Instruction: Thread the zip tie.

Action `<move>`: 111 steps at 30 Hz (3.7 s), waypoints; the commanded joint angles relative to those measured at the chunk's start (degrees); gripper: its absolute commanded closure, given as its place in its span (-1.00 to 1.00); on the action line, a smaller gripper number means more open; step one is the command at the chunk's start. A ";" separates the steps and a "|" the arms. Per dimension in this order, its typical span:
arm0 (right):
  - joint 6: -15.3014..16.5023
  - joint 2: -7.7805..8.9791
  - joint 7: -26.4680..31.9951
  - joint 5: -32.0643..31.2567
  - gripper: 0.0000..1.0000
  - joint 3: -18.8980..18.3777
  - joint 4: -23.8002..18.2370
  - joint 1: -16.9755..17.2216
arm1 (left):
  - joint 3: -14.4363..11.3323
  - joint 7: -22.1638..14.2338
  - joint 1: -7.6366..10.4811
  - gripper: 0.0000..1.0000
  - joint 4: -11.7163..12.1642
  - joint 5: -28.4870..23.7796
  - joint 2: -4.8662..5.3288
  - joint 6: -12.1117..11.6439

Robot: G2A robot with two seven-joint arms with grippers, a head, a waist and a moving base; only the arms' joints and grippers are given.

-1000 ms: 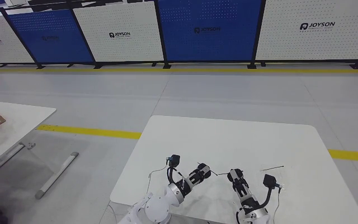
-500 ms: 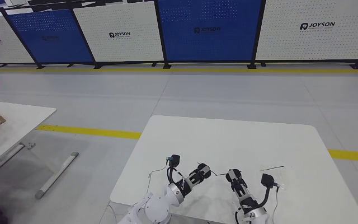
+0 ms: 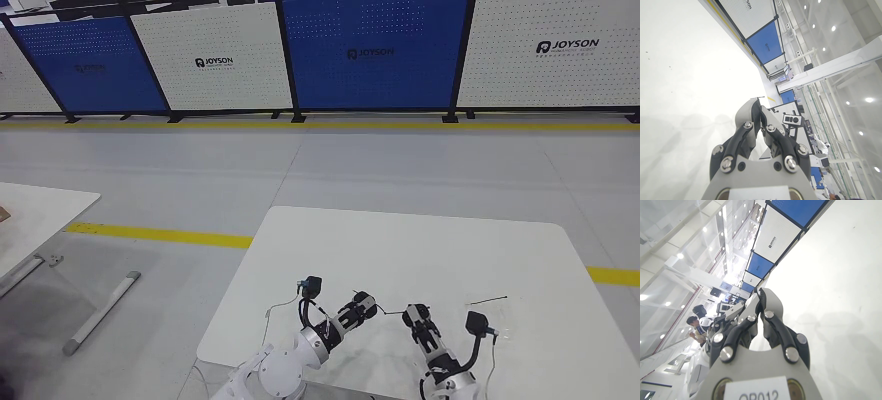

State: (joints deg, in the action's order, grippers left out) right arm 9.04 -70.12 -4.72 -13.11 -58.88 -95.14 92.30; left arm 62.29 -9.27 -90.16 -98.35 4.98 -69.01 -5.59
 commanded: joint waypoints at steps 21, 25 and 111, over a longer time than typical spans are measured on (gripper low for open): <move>1.02 -0.34 -2.31 -0.03 1.00 -1.49 -0.88 1.72 | 0.00 0.00 0.00 1.00 0.00 0.00 0.00 0.00; 0.66 -0.45 -1.58 -0.29 1.00 -1.59 -1.00 1.84 | 0.00 0.00 0.00 1.00 0.00 0.00 0.00 0.00; 0.64 -3.16 3.04 -0.33 1.00 -2.05 1.23 0.79 | 0.00 0.00 0.00 1.00 0.00 0.00 0.00 0.00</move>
State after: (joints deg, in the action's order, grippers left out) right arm 9.69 -73.28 -1.66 -13.43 -60.94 -93.90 93.09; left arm 62.29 -9.27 -90.16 -98.35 4.98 -69.01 -5.59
